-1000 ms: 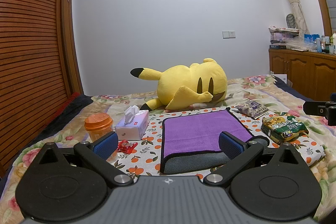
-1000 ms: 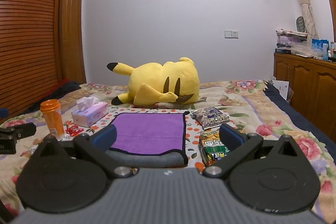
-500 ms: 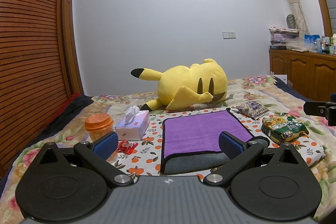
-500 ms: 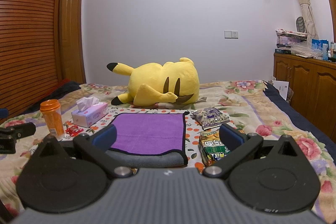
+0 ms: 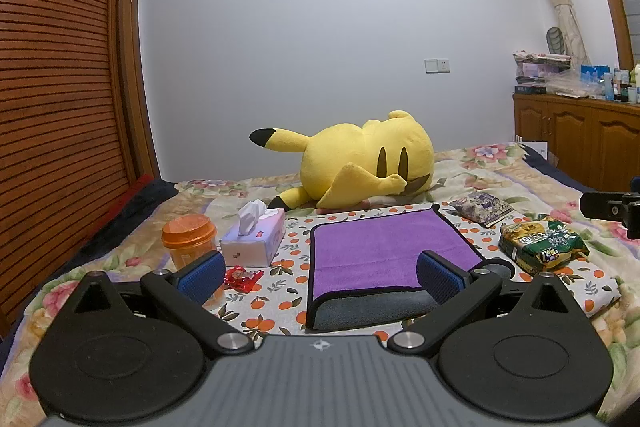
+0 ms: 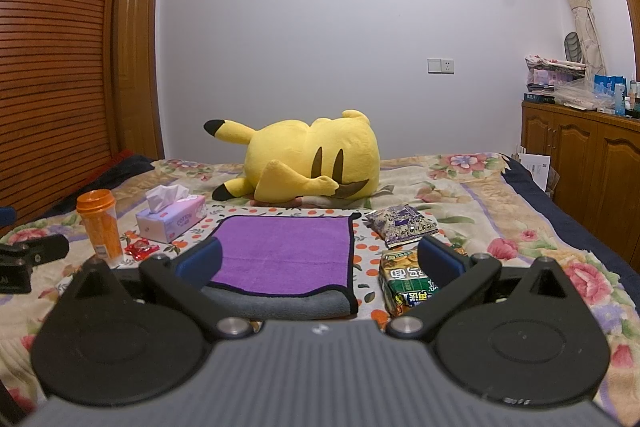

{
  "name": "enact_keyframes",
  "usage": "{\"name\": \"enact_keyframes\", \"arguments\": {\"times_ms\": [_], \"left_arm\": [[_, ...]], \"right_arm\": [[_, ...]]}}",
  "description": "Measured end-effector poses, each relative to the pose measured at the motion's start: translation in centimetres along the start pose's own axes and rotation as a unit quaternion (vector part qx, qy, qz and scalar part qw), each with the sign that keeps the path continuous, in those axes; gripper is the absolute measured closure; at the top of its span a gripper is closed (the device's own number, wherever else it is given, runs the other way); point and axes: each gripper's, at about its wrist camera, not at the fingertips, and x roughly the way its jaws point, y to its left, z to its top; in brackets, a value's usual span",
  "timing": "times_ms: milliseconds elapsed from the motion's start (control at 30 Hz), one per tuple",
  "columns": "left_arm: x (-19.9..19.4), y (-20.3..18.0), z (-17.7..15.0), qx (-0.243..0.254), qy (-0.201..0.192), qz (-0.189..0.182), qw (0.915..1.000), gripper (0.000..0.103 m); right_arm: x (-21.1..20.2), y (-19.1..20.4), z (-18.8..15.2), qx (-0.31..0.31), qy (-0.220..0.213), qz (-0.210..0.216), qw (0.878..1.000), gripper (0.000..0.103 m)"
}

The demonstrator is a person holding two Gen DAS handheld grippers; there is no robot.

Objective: Fold towel

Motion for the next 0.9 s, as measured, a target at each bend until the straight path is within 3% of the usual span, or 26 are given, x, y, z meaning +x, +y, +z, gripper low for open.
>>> {"name": "enact_keyframes", "arguments": {"times_ms": [900], "left_arm": [[0.16, 0.07, -0.19, 0.002, 0.003, 0.001, 1.0, 0.0]], "right_arm": [[-0.02, 0.05, 0.06, 0.0, -0.002, 0.0, 1.0, 0.0]]}}
